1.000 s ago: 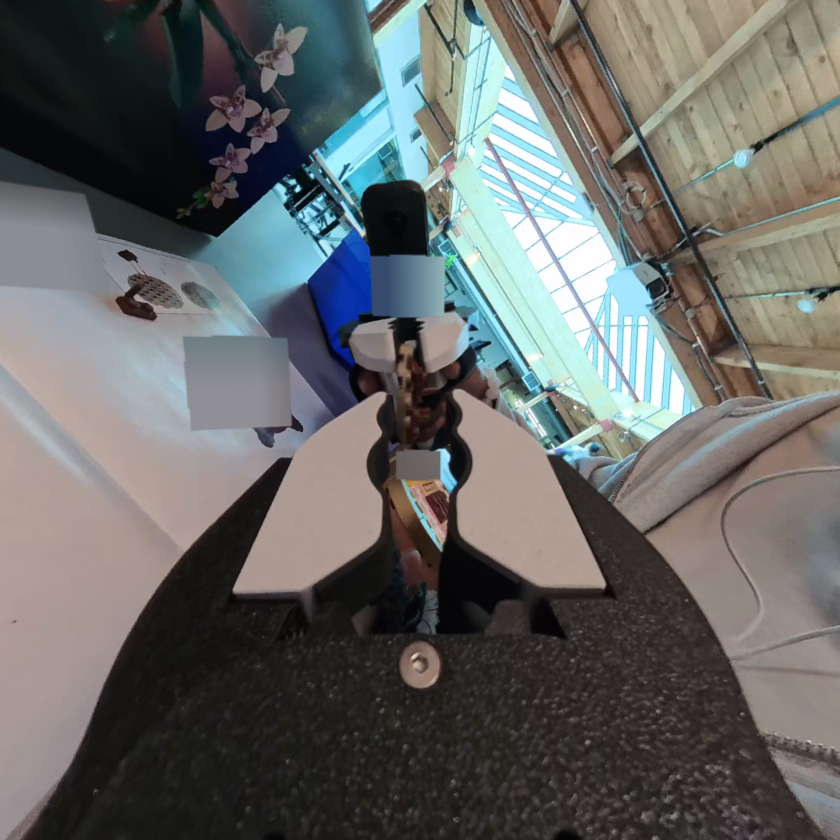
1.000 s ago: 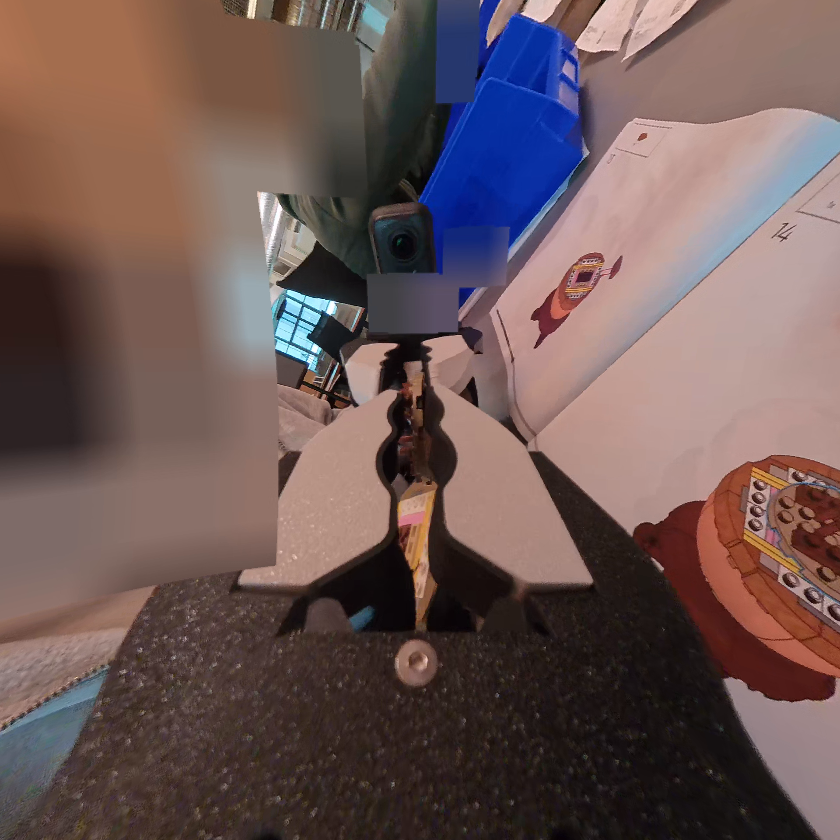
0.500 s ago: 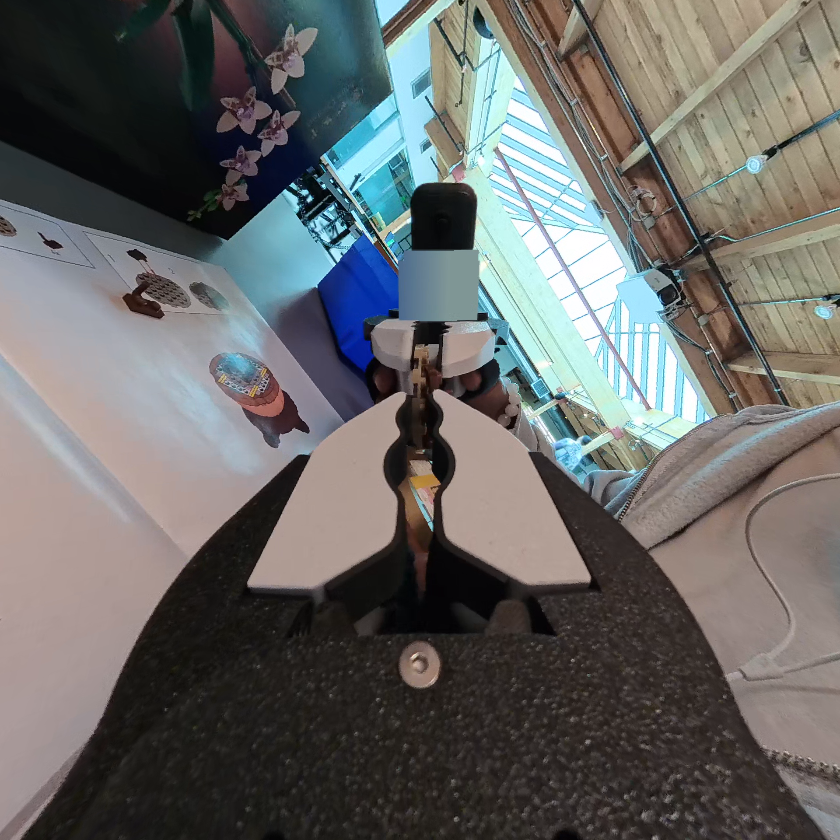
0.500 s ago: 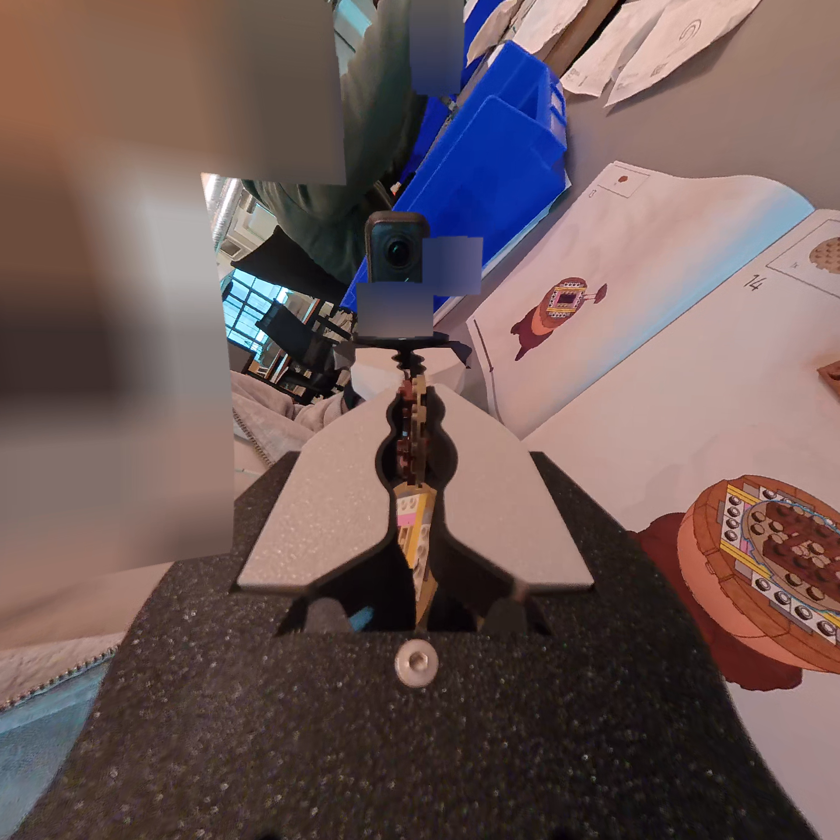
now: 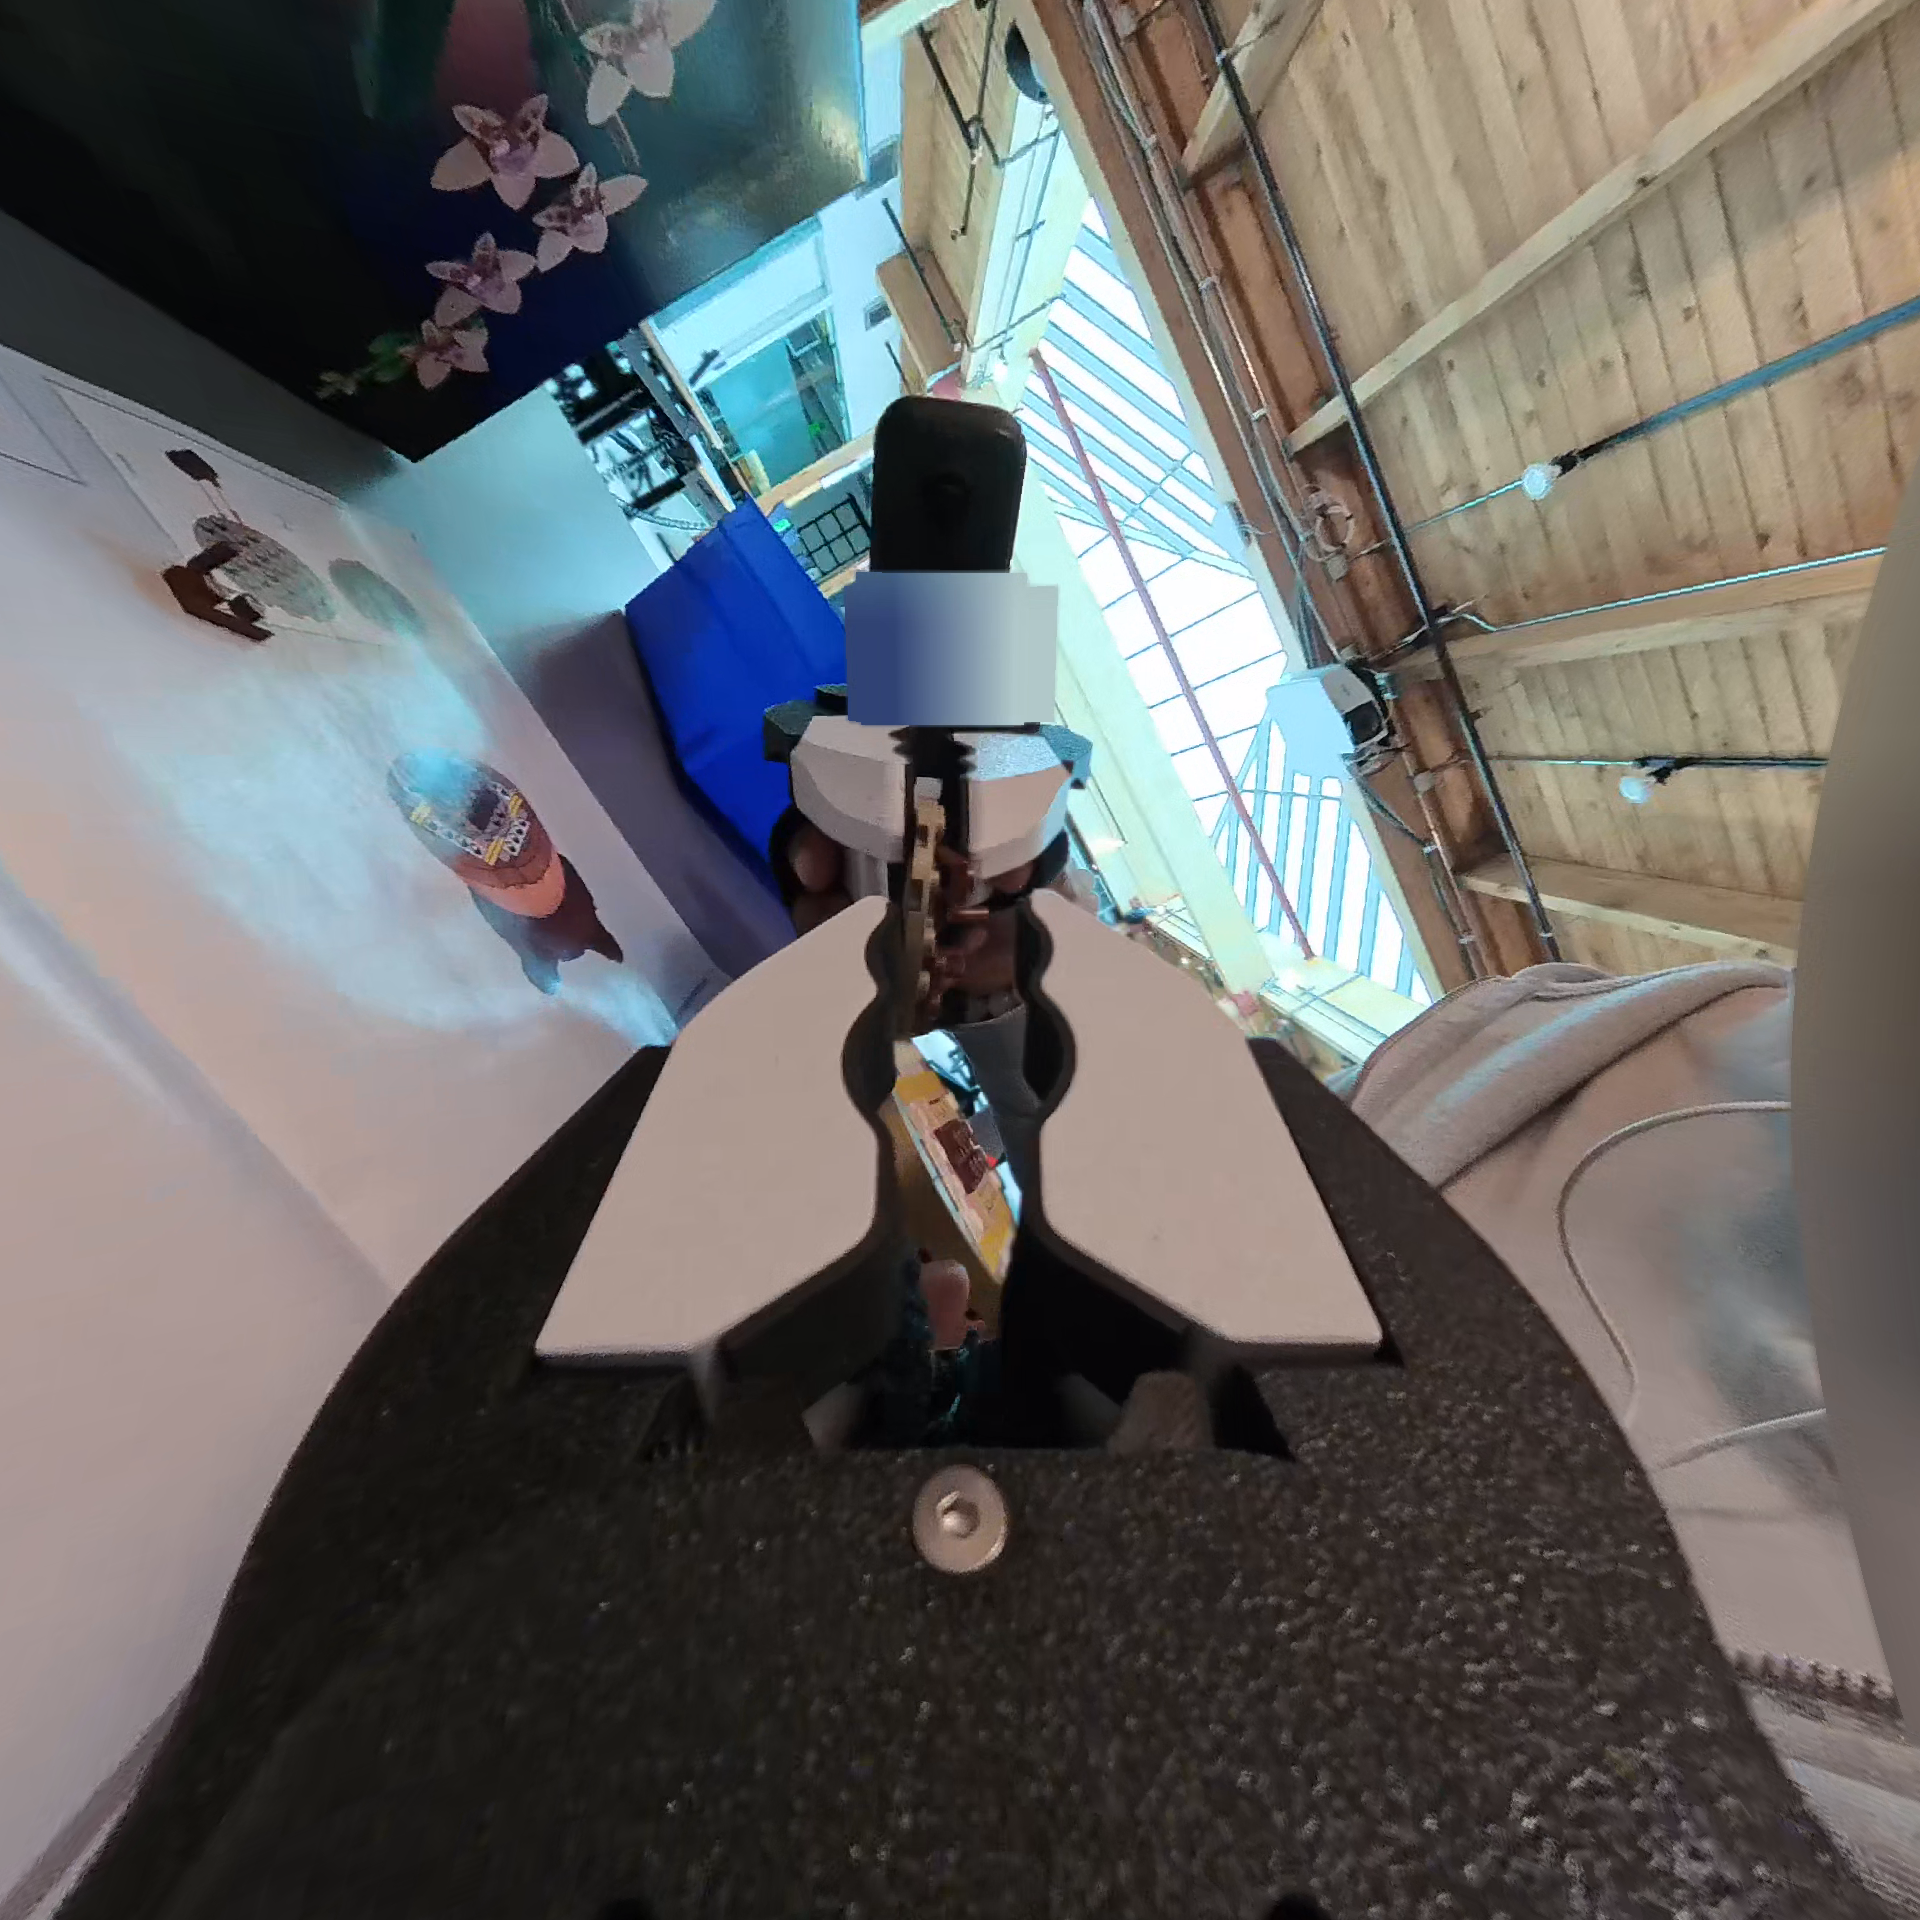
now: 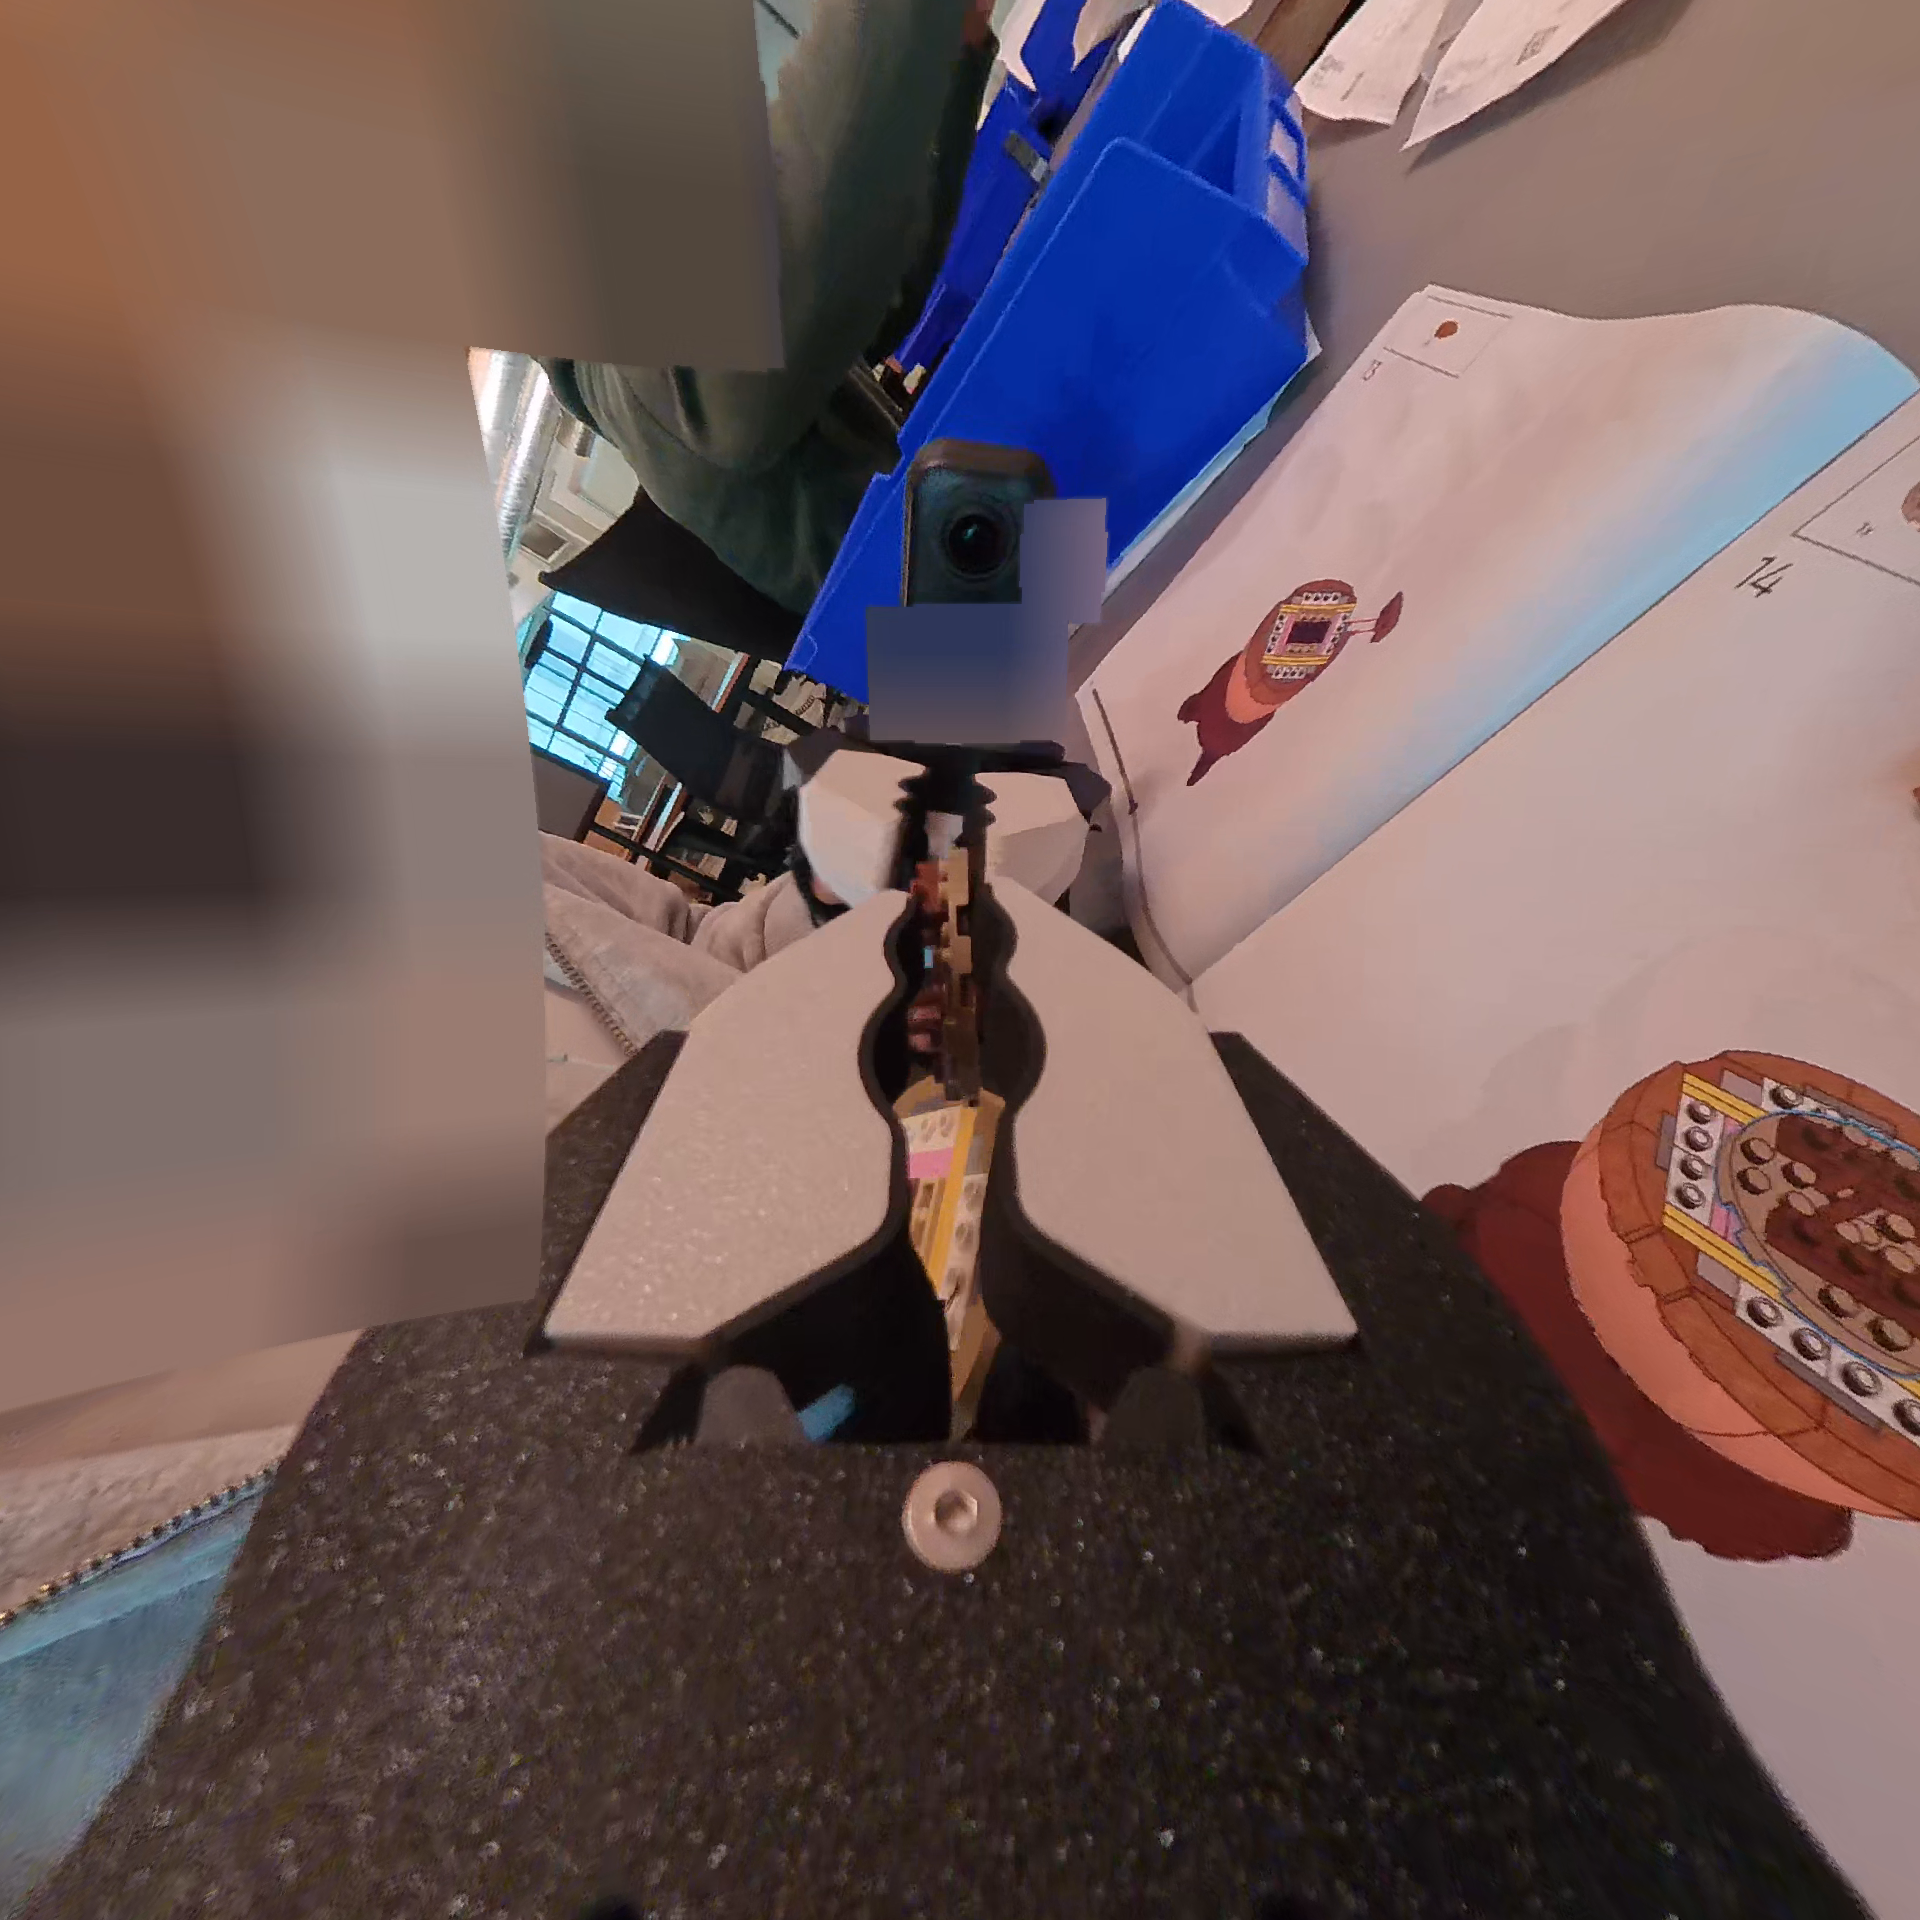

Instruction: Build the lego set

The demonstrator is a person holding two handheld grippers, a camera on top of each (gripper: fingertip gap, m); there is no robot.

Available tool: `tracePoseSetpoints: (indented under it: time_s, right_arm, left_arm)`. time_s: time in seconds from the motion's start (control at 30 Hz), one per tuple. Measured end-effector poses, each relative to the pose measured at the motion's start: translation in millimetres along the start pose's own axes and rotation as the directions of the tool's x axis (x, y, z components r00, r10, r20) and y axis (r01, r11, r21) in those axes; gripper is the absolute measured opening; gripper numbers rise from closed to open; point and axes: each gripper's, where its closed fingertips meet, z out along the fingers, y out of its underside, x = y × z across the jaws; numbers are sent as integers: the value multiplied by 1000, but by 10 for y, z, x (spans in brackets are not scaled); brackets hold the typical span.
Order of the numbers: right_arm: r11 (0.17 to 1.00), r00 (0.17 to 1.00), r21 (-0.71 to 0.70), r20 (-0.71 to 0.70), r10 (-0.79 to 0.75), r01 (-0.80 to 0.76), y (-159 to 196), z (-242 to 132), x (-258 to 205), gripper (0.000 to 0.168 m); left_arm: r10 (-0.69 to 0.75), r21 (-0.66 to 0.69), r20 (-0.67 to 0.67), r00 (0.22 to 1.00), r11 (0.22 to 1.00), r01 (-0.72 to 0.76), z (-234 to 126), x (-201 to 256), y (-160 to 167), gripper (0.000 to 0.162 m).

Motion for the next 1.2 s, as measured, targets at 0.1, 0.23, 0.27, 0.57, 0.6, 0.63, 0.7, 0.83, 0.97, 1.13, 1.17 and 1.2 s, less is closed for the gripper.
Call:
tracePoseSetpoints:
  time_s: [0.1,0.23,0.27,0.57,0.6,0.63,0.7,0.83,0.97,1.13,1.17,1.2]
  right_arm:
    - [1000,1000,-12,-1,-11,11,8,8,-12,8]
    - [999,1000,-24,-15,-26,25,9,9,-12,9]
    - [999,999,-26,-18,-27,27,10,10,-13,9]
    - [992,993,-50,-20,-115,114,-2,6,-81,16]
    - [990,991,-59,-27,-129,127,-1,6,-80,15]
    - [988,989,-67,-36,-143,140,-1,6,-79,14]
    - [986,987,-73,-45,-156,153,-6,11,-86,11]
    - [988,990,-87,-46,-135,131,15,15,-98,11]
    - [990,992,-80,-39,-120,116,12,19,-114,11]
    - [992,995,-77,-25,-101,99,28,20,-131,11]
    - [992,995,-78,-19,-98,96,35,18,-140,11]
    - [992,995,-76,-15,-98,96,38,18,-146,10]
  left_arm:
    - [11,18,14,1000,1000,-11,-10,-14,-17,10]
    - [26,21,27,999,999,-27,-9,-18,-18,7]
    - [28,21,26,999,999,-29,-9,-16,-16,7]
    - [12,69,-27,1000,998,-10,-4,60,-50,5]
    - [3,72,-36,999,997,0,-5,63,-50,5]
    - [2,74,-41,999,997,1,-6,63,-47,5]
    - [6,75,-46,999,997,-2,-10,72,-46,5]
    - [72,38,-25,997,997,-71,-16,90,-21,6]
    - [124,-2,-13,992,992,-124,-15,107,0,6]
    - [215,-41,12,977,976,-215,-16,117,15,6]
    - [245,-54,17,969,968,-244,-15,121,25,6]
    - [273,-64,23,962,960,-271,-15,127,31,6]
